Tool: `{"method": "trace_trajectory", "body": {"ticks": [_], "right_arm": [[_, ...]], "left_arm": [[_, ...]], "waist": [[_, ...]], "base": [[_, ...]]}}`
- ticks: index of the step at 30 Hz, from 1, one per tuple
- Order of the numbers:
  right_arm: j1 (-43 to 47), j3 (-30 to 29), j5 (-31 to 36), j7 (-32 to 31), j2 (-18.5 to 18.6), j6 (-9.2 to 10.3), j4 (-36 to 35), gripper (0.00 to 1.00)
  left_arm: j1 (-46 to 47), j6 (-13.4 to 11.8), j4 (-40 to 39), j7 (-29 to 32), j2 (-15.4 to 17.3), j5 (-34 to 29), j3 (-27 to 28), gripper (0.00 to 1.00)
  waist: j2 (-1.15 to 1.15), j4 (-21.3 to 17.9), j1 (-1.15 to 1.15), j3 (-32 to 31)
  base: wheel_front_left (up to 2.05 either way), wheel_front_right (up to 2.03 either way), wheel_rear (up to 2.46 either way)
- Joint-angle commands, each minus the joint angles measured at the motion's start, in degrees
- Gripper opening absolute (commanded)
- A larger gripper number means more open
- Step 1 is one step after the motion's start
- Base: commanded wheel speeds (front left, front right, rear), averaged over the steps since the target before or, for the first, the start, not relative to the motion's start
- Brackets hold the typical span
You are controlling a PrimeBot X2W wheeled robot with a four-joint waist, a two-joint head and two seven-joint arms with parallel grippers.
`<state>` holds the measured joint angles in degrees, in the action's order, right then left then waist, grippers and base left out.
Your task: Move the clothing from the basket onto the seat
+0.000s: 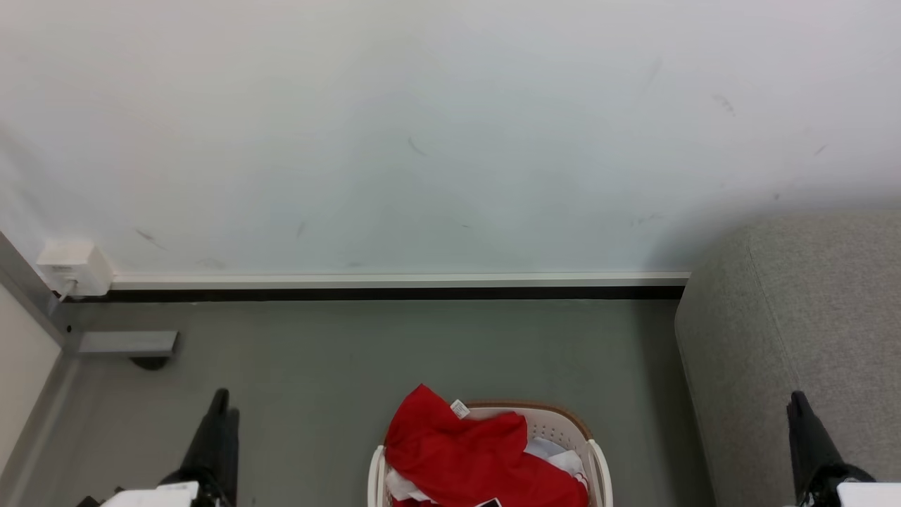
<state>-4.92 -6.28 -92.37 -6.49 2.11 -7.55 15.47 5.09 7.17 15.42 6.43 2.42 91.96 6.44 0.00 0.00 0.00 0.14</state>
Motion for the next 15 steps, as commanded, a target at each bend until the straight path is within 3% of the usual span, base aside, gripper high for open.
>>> {"method": "trace_trajectory", "body": {"ticks": [1,7,15], "right_arm": [[-0.5,0.2,0.4,0.6,0.3,0.0,-0.6,1.0],[-0.5,1.2,3.3,2.4,0.4,0.01,-0.3,1.0],[-0.4,2.1,12.4,4.5,0.4,0.01,-1.3,1.0]], "left_arm": [[0.5,0.1,-0.5,-0.6,0.2,-0.2,-0.4,1.0],[0.5,0.1,-0.4,-2.4,0.2,-1.0,-1.6,1.0],[0.5,0.2,-0.2,-4.5,0.3,-4.5,-2.7,1.0]], "waist": [[0.0,0.0,0.0,0.0],[0.0,0.0,0.0,0.0],[0.0,0.0,0.0,0.1]], "base": [[0.0,0.0,0.0],[0.0,0.0,0.0],[0.0,0.0,0.0]]}}
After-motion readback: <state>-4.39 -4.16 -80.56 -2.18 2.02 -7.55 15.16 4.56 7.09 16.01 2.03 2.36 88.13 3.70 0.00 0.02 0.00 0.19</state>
